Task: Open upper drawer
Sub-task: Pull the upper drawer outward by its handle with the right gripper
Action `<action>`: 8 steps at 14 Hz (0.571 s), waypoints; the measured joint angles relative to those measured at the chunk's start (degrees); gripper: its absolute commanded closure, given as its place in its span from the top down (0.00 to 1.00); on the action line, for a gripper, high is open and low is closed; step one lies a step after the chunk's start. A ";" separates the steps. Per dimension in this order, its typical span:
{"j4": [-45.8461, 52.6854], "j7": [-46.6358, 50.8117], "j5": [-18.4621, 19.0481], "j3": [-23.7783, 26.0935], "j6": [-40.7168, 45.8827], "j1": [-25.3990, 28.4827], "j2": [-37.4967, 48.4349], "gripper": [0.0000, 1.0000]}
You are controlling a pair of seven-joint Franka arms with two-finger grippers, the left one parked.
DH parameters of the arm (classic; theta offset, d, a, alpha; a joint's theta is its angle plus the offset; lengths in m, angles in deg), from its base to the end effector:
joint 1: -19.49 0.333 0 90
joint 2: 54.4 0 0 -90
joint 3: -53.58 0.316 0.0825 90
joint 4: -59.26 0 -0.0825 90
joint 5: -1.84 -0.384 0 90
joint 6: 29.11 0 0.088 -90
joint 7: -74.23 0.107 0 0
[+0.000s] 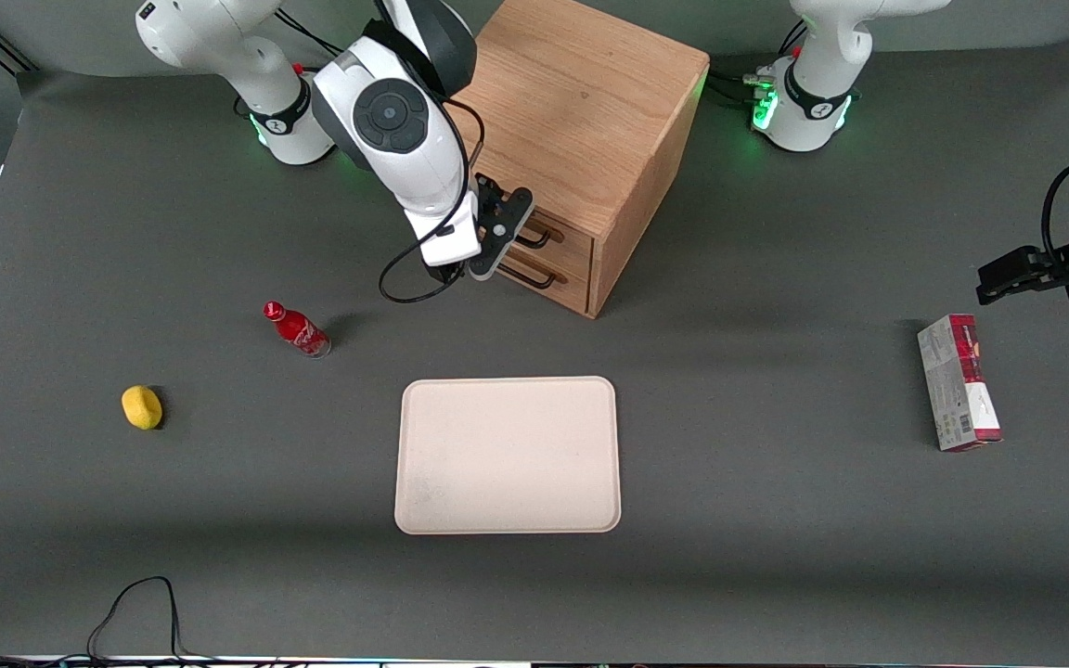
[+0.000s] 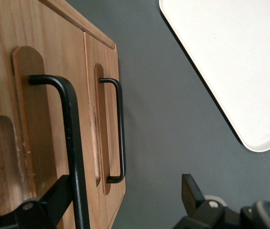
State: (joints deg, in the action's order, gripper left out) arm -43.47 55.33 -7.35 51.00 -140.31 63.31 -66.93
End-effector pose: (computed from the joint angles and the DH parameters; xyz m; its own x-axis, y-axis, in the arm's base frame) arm 0.4521 0.4128 0.4222 0.5493 0.8352 -0.0266 0.8236 -0.5465 -0.1516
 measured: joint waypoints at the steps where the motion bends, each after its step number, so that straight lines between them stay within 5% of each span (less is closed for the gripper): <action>1: -0.02 0.00 0.00 -0.02 -0.12 0.00 -0.07 1.00; 8: -0.08 0.00 0.17 -1.12 -1.69 -0.15 -1.44 1.00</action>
State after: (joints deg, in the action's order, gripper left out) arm -43.55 55.33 -7.18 49.89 -142.00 63.16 -68.37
